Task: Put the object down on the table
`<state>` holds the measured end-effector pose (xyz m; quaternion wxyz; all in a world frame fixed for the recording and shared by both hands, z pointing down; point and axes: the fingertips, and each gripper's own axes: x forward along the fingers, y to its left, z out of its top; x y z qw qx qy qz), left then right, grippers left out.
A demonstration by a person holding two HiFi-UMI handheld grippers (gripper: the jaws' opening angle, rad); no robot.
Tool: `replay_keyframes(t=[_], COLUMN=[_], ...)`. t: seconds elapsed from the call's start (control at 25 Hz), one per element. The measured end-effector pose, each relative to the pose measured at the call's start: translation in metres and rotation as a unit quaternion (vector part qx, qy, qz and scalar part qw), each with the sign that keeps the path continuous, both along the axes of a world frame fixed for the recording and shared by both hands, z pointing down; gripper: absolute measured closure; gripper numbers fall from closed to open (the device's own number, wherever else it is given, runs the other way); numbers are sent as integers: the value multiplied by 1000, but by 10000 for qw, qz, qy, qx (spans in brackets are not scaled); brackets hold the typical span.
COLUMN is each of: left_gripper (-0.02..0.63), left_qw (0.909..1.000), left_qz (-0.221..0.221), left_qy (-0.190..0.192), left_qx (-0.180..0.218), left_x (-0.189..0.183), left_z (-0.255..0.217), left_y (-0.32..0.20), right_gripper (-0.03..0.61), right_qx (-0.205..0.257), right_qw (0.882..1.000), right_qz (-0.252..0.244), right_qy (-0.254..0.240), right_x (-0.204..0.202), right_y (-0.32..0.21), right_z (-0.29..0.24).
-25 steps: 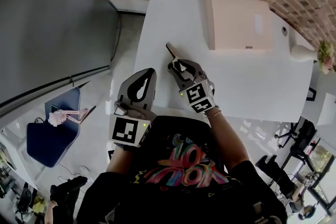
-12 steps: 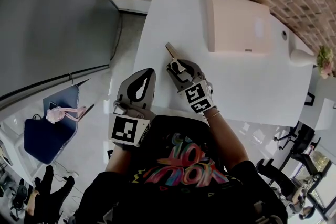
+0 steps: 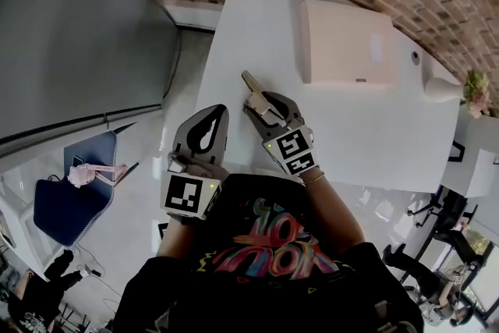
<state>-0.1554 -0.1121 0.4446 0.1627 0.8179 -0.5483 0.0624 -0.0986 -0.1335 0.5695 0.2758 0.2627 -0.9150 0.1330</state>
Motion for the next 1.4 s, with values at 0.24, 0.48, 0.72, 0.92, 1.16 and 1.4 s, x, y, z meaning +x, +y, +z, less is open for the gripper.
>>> replay_keyframes(t=[0.24, 0.48, 0.72, 0.92, 1.16, 1.4], left_gripper=[587, 587, 588, 586, 588, 587], left_qw=[9997, 9986, 9968, 9938, 9899, 9863], left_qz=[9, 82, 179, 330, 699, 827], left_qy=[-42, -70, -109, 8, -49, 199], left_qx=[224, 512, 770, 1058, 1233, 1413], left_x=[3, 13, 21, 28, 46, 62], left_z=[-20, -45, -71, -97, -117, -130], left_y=[-2, -11, -13, -14, -7, -1], right_gripper=[362, 364, 400, 423, 471, 527], right_qx=[68, 247, 585, 955, 1366, 1774], right_qw=[9993, 9963, 9907, 9816, 9691, 9645], right_qz=[173, 193, 194, 344, 654, 811], right_qy=[-314, -806, -1212, -1618, -1946, -1781], right_x=[8, 15, 26, 38, 63, 81], right_y=[-2, -7, -6, -2, 6, 21], right_z=[-36, -92, -151, -201, -245, -266])
